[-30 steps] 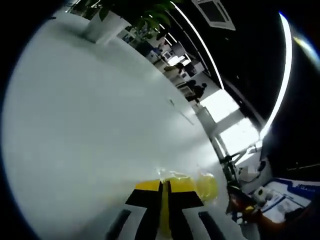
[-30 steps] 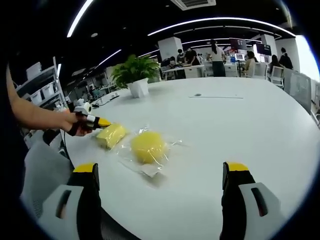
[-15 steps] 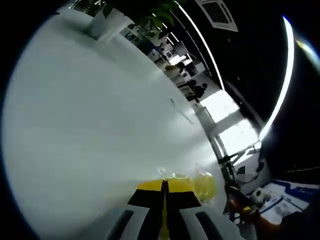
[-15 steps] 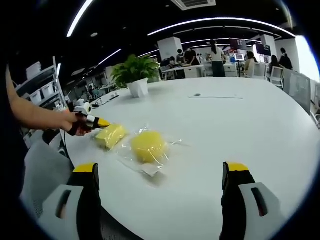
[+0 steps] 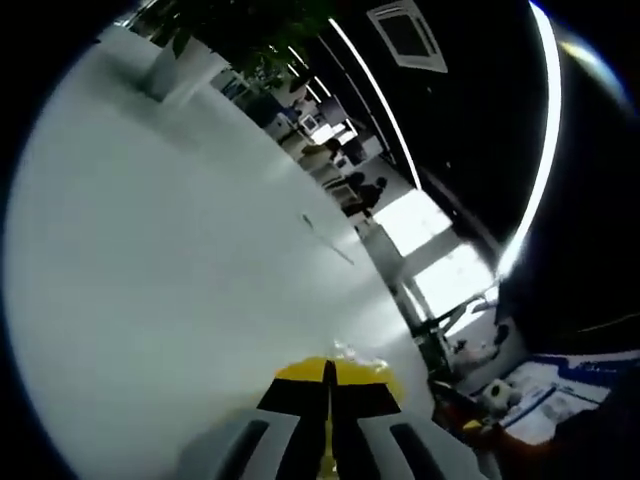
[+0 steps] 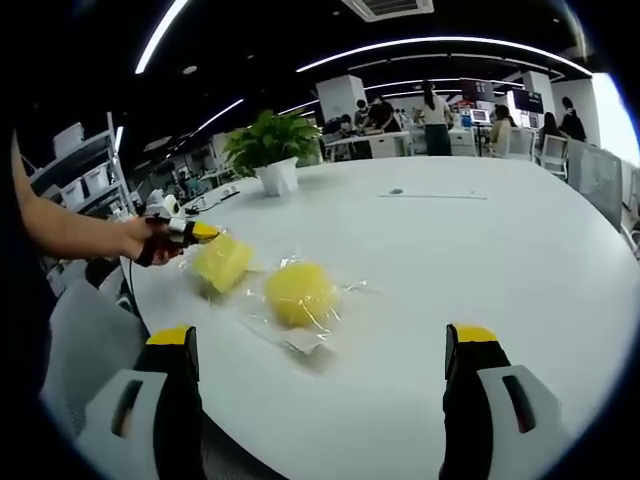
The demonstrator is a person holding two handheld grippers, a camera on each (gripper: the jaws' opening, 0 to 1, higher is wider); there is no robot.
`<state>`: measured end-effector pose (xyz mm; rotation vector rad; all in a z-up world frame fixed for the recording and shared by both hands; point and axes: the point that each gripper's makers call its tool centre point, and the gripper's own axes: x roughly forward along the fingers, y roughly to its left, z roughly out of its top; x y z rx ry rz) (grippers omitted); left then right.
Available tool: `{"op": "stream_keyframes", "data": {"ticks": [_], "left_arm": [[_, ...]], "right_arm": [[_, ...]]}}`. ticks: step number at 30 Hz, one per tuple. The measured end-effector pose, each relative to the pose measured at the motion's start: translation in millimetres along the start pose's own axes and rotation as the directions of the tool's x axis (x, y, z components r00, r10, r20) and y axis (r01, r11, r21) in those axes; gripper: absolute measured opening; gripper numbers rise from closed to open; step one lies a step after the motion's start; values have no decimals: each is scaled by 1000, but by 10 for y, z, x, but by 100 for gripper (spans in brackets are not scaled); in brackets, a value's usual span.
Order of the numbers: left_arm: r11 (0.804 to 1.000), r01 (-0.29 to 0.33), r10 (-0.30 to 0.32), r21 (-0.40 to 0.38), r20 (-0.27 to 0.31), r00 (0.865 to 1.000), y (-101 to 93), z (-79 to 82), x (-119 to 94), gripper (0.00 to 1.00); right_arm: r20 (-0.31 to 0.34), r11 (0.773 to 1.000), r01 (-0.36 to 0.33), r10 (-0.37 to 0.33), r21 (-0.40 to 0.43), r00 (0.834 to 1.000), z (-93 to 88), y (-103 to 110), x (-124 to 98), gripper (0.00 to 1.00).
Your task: Compare the silicone blocks by pressing each to a similar depth, holding the contact briefly, and releasing to observe deformation and rebound differences across the visible hardness samples.
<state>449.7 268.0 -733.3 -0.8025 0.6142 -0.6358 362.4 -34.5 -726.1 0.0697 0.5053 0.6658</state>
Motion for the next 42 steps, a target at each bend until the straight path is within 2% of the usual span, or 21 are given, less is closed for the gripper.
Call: {"op": "stream_keyframes", "data": {"ticks": [3,6,7,8,9,13,24,30,42], "left_arm": [[999,26,-27,25,19,999,-126,67,-19,0],[994,33,-34,105,8,999,-213,97,-32,0],[990,23,-23,140,-1,1000,-213,94,-36,0],[978,-21,24,206,-10,1000,-162,91,-43,0],[976,-24,30,215,-26,999,-165,68,-44,0],[969,-13,22,246,-32,999,-266,60,-43,0],[945,21,-22,327,0,1000,-521,228,-110,0],[916,38,-45,400,7,999,-724,393,-154,0],[870,86,-123,485,44,991,-1197,643,-233,0]], "right_arm": [[-1,1000,-3,3,-2,1000,-1,9,11,96],[-4,1000,-9,9,-8,1000,-4,27,22,96],[-4,1000,-10,10,-9,1000,-2,30,23,96],[-3,1000,-11,11,-10,1000,4,32,25,96],[-4,1000,-12,12,-10,1000,6,33,25,96],[-3,1000,-13,13,-15,1000,22,30,25,96],[0,999,-20,20,-30,1000,91,41,23,96],[2,999,-26,26,-34,1000,111,56,42,96],[16,999,-33,33,-39,999,149,101,43,96]]}}
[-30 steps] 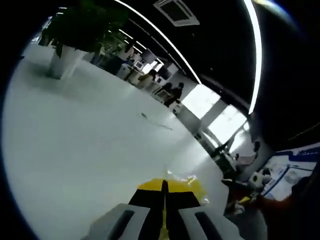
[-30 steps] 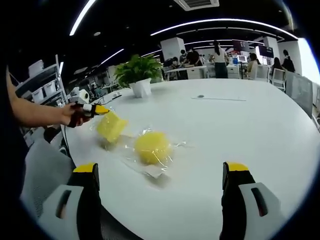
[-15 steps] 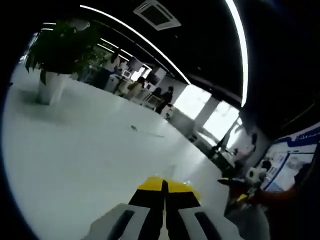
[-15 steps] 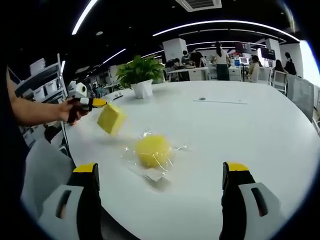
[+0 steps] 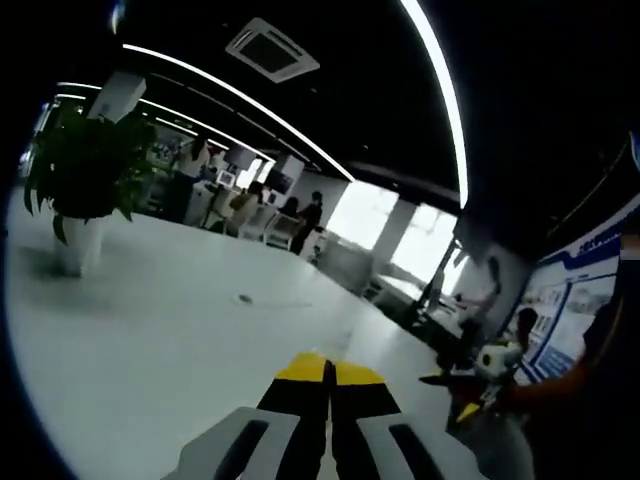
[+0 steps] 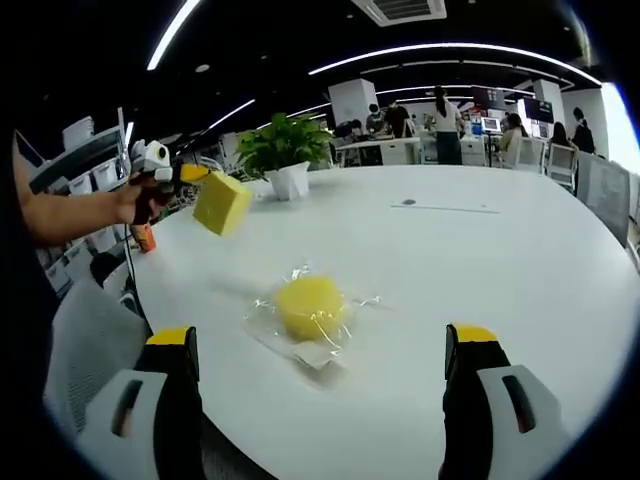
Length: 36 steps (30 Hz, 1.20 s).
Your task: Compare the silicone blocks by pressing each to a similar depth, holding the contact briefly, and releasing to observe deformation and rebound differences across the visible hardness samples.
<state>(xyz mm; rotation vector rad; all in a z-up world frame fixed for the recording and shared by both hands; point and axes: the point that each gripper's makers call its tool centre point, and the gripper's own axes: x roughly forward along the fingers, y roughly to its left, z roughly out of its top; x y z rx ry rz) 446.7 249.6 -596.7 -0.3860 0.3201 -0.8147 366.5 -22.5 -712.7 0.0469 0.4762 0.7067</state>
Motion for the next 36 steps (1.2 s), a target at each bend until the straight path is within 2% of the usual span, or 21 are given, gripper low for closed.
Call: {"op": "stream_keyframes", "data": {"ticks": [6,12,25,31,36], "left_arm": [[999,26,-26,33,21,999,-163,186,-19,0],[998,45,-47,53,34,998,-280,285,-38,0],[994,89,-92,62,44,995,-473,317,-72,0],[991,110,-114,70,54,992,-598,388,-79,0],[988,131,-136,77,61,989,-701,460,-70,0]], "right_arm": [[11,1000,1,-1,-9,1000,67,-20,-13,96],[31,1000,-5,5,-13,1000,157,6,-13,96],[63,999,-32,33,-22,997,354,80,-5,96],[104,998,-50,53,-30,993,560,114,7,96],[114,995,-85,91,-55,989,695,202,49,96]]}}
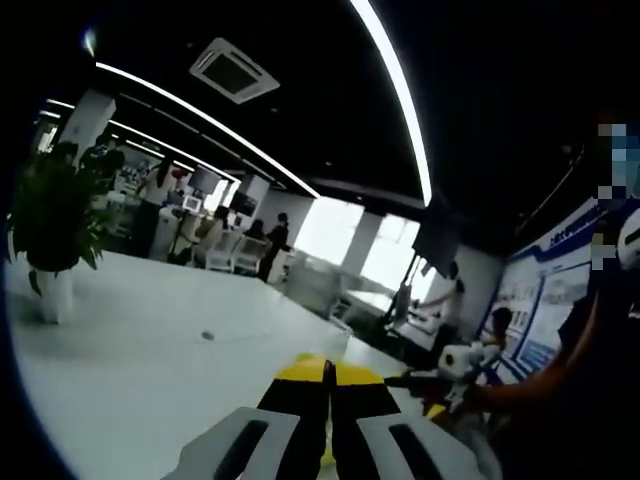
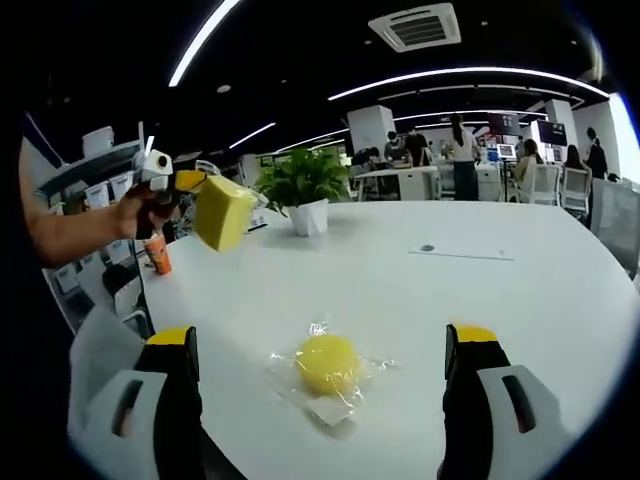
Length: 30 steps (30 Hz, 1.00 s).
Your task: Compare the silicone blocks by pressing each to a similar depth, holding the contact briefly, and releasing to observe deformation and rebound differences across the visible hardness samples.
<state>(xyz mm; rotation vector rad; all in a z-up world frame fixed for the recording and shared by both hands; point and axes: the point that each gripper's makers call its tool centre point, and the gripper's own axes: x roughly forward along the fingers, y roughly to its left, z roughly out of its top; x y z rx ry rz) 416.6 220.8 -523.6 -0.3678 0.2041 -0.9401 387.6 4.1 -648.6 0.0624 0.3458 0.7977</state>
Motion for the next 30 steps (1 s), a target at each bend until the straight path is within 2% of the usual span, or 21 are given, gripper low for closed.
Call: {"op": "stream_keyframes", "data": {"ticks": [6,8,11,15,17,19,22,26,29,30], "left_arm": [[999,41,-41,1,9,999,-152,61,69,0],[998,56,-56,0,11,998,-195,72,85,0],[996,86,-85,-5,16,996,-296,103,114,0],[993,119,-118,-12,24,993,-427,168,135,0],[991,129,-128,-33,25,991,-450,190,130,0],[988,153,-152,-32,24,988,-539,227,130,0],[985,167,-166,-32,26,986,-598,263,135,0],[982,188,-186,-34,42,982,-682,316,143,0],[977,209,-207,-46,56,977,-740,353,151,0],[974,220,-216,-52,60,974,-781,372,159,0]], "right_arm": [[23,995,-98,98,-1,995,228,170,114,96],[34,990,-140,140,2,990,314,250,142,90],[65,983,-184,183,9,981,447,345,180,91],[83,963,-268,269,-19,960,623,544,257,91],[100,949,-312,315,-52,944,720,643,304,91],[116,944,-319,328,-88,937,814,685,359,93],[114,935,-342,351,-94,929,888,748,413,91],[160,918,-386,396,-88,904,1069,881,476,90],[165,898,-435,440,-67,883,1116,999,501,84],[160,882,-467,470,-58,868,1124,1065,498,78]]}}
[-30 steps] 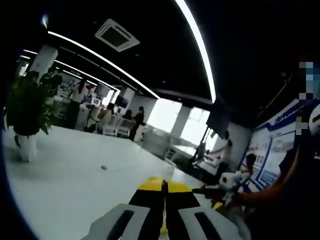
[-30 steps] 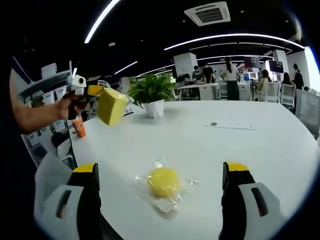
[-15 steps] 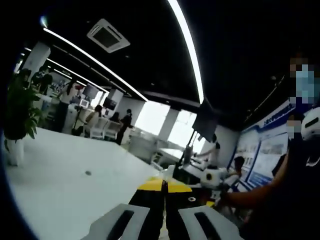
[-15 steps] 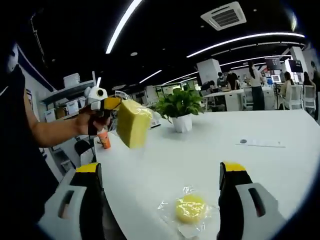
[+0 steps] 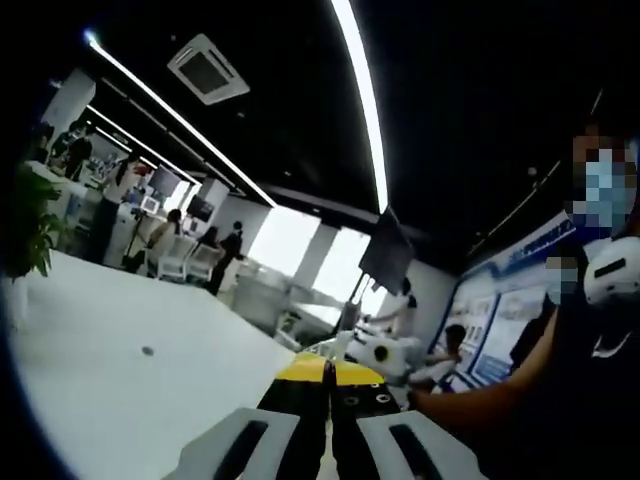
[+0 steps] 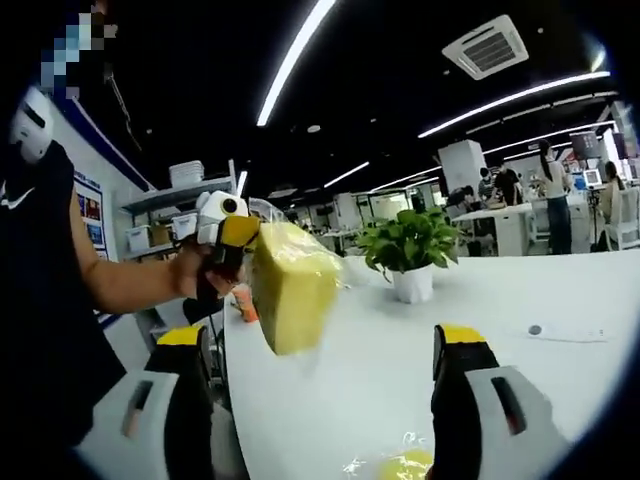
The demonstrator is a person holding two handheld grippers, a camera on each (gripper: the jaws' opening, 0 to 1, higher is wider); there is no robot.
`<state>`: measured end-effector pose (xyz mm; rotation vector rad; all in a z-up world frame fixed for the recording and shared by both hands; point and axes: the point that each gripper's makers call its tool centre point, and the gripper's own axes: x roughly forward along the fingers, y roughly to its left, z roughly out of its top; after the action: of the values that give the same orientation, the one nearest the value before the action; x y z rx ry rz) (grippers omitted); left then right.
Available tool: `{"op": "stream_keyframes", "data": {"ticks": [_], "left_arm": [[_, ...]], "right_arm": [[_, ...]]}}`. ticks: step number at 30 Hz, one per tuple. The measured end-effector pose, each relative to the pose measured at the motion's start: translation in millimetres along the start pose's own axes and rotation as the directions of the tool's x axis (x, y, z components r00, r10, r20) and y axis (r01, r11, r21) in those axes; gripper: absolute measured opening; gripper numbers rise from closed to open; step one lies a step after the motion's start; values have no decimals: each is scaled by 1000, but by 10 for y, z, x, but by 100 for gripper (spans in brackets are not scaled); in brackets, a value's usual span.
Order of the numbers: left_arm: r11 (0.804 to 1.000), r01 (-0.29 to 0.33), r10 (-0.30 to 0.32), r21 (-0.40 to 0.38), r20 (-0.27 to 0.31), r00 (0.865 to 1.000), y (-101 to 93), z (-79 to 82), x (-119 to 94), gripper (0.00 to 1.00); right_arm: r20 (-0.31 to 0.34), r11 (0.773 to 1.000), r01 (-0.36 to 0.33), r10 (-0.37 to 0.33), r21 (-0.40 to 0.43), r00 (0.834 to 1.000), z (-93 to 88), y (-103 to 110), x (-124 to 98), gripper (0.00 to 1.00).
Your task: Compare the silicone blocks by pressing each to a similar depth, holding the contact briefly, and releasing to observe deformation and rebound differences across the visible hardness samples.
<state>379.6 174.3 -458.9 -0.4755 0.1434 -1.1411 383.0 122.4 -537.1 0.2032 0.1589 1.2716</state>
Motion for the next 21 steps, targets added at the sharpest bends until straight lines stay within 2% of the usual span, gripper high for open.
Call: {"op": "stream_keyframes", "data": {"ticks": [3,5,8,11,21], "left_arm": [[1000,20,-20,-5,-1,1000,-64,21,24,0],[999,36,-36,-10,3,999,-102,37,29,0],[998,54,-54,-14,15,998,-162,73,48,0],[998,66,-66,-20,21,998,-218,90,68,0],[996,84,-83,-31,31,996,-302,91,123,0]], "right_arm": [[14,1000,-13,12,9,1000,36,32,61,76],[20,998,-55,55,31,998,43,111,84,75],[26,994,-98,96,55,995,37,175,92,66],[116,982,-156,144,105,983,177,248,95,64],[155,969,-214,194,125,969,226,344,127,47]]}}
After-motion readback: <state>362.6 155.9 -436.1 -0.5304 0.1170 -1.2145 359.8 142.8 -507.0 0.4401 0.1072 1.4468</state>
